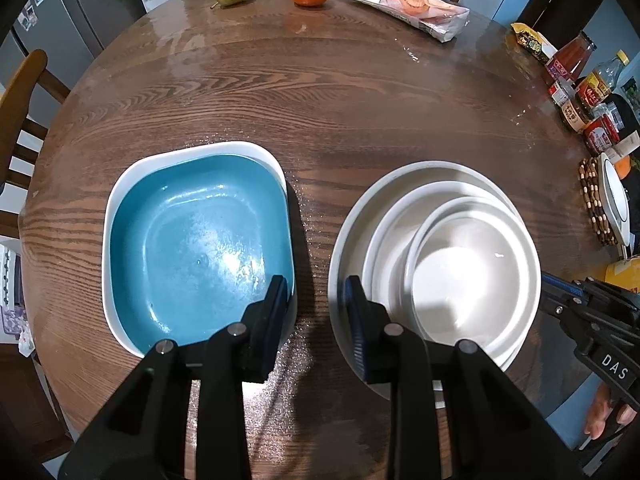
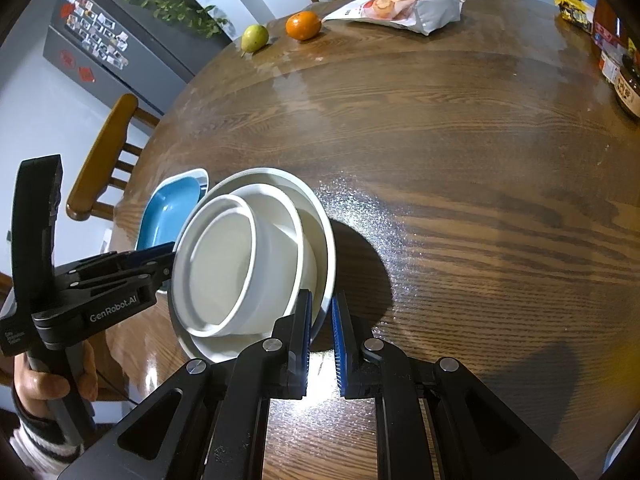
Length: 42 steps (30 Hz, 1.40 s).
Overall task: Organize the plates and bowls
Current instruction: 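Close both grippers on the large white bowl rim, then lift the nested white bowls with both grippers over the teal dish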
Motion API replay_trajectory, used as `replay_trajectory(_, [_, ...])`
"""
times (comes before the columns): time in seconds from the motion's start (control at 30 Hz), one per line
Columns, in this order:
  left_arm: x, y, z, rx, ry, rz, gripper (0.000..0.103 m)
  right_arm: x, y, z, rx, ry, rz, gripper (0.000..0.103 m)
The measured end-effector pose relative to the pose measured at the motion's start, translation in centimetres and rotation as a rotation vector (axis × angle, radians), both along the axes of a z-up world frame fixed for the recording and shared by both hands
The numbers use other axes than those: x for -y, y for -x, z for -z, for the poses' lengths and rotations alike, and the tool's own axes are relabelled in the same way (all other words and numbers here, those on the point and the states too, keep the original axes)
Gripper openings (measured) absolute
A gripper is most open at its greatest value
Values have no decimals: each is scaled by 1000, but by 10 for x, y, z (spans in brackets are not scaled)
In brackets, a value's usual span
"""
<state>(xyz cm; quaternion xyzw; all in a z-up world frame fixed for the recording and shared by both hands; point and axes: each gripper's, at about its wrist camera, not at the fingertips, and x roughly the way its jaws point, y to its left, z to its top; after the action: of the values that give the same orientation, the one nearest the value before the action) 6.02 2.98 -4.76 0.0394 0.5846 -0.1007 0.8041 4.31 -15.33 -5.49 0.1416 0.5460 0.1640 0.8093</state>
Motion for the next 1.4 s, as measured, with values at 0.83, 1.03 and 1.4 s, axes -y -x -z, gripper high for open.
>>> replay_trajectory(0.83, [9,3,-1,34,-77,55,20,-1,0,0,-2,-5,5,13])
replay_trajectory(1.03, [8,-8,0,-30,-76,82,20,2,1,2,-6,-45,17,13])
replay_trajectory(1.4, [29,-14,-1,-62,-222,129,18,12,1,9,-10,-127,24,13])
